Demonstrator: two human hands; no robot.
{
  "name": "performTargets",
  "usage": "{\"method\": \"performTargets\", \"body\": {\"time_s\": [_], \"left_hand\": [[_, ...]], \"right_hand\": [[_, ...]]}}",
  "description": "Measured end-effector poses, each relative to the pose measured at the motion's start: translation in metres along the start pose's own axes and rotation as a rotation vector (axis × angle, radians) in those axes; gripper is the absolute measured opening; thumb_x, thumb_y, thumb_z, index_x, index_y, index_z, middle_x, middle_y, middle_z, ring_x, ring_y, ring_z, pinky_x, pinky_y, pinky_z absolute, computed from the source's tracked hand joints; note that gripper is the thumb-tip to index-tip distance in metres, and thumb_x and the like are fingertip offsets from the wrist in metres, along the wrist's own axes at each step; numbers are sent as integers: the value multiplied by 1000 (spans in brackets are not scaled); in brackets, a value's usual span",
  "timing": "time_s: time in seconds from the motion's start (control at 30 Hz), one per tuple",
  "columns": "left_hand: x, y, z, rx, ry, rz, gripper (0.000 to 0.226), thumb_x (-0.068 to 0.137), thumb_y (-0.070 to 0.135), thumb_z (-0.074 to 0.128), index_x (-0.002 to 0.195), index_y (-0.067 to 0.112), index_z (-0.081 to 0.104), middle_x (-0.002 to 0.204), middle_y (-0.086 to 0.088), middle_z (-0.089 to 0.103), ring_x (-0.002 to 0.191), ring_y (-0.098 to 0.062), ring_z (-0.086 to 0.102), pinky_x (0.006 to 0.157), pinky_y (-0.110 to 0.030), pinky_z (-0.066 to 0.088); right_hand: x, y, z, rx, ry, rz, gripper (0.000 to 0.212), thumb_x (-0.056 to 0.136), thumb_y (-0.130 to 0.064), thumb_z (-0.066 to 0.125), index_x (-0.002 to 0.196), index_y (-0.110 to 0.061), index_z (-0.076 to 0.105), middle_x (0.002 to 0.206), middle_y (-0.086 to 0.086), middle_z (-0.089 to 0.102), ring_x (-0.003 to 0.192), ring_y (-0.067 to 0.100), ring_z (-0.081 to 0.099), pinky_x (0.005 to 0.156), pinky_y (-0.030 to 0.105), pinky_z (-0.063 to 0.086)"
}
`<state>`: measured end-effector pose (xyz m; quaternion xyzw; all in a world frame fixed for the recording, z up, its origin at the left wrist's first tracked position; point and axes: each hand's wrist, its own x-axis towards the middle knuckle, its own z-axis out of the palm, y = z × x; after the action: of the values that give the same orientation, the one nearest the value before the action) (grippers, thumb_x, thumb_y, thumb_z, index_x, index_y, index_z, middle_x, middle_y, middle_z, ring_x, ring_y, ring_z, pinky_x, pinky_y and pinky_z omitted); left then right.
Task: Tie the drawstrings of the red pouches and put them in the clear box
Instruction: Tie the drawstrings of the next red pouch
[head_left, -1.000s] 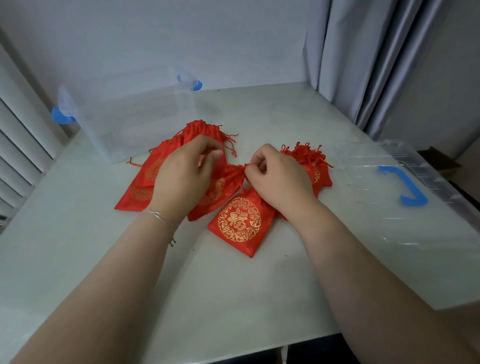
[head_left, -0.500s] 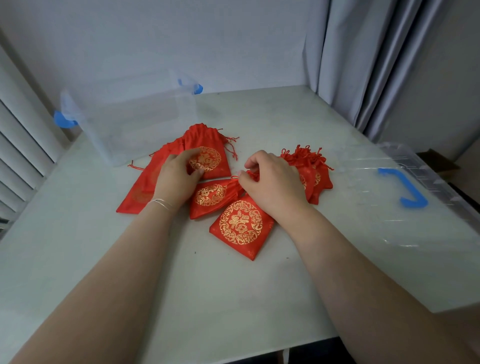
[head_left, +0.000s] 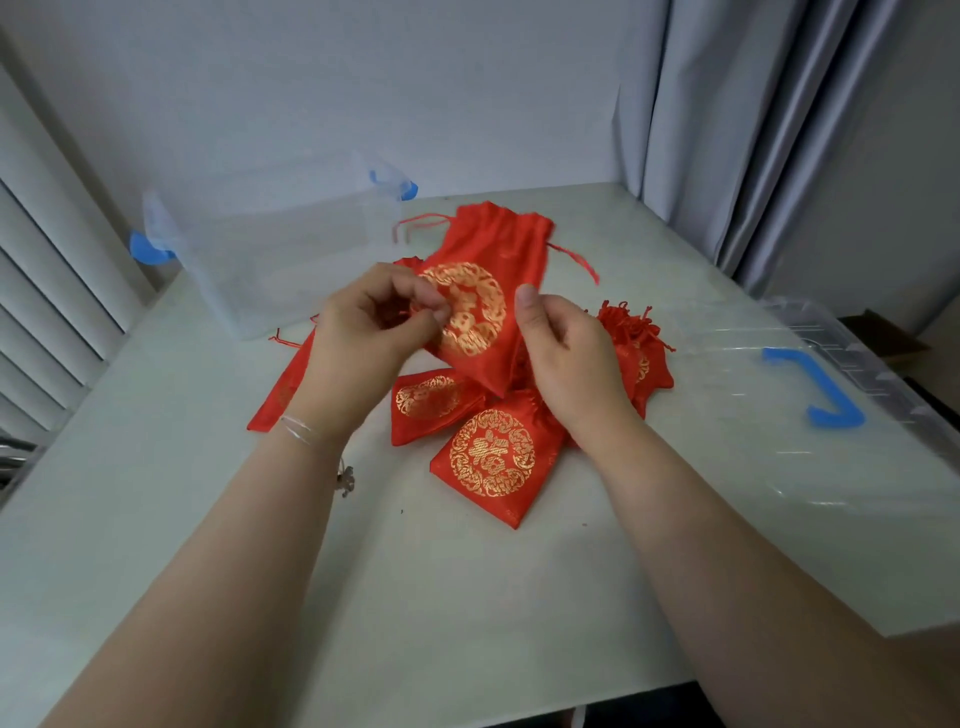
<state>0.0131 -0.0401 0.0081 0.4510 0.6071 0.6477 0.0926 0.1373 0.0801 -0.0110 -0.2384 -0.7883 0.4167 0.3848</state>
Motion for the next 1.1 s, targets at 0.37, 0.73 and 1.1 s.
{"method": "performTargets", "body": {"time_s": [0.37,0.73,1.1], "left_hand": [[1,-7,0,-188,-166,-574,50,90,53,38,105,12,63,101,-7,72,91,-21,69,76,-34,57],[3,-13,2,-424,60,-623,27,97,27,48,84,14,68,69,1,67,57,-9,62,54,-22,53],[4,-32,-2,-50,217,-659,31,102,28,41,80,10,55,70,-5,64,40,-7,58,42,-19,50]], "right_hand": [[-1,2,2,378,-210,164,21,93,-25,60,77,-11,63,57,3,62,47,17,55,41,25,42],[1,3,1,316,-36,69,35,102,-38,31,111,-33,65,62,-22,59,57,-5,51,65,17,39],[10,5,-7,497,84,332,43,104,-32,25,80,-10,51,51,5,65,37,17,59,32,17,38]]}}
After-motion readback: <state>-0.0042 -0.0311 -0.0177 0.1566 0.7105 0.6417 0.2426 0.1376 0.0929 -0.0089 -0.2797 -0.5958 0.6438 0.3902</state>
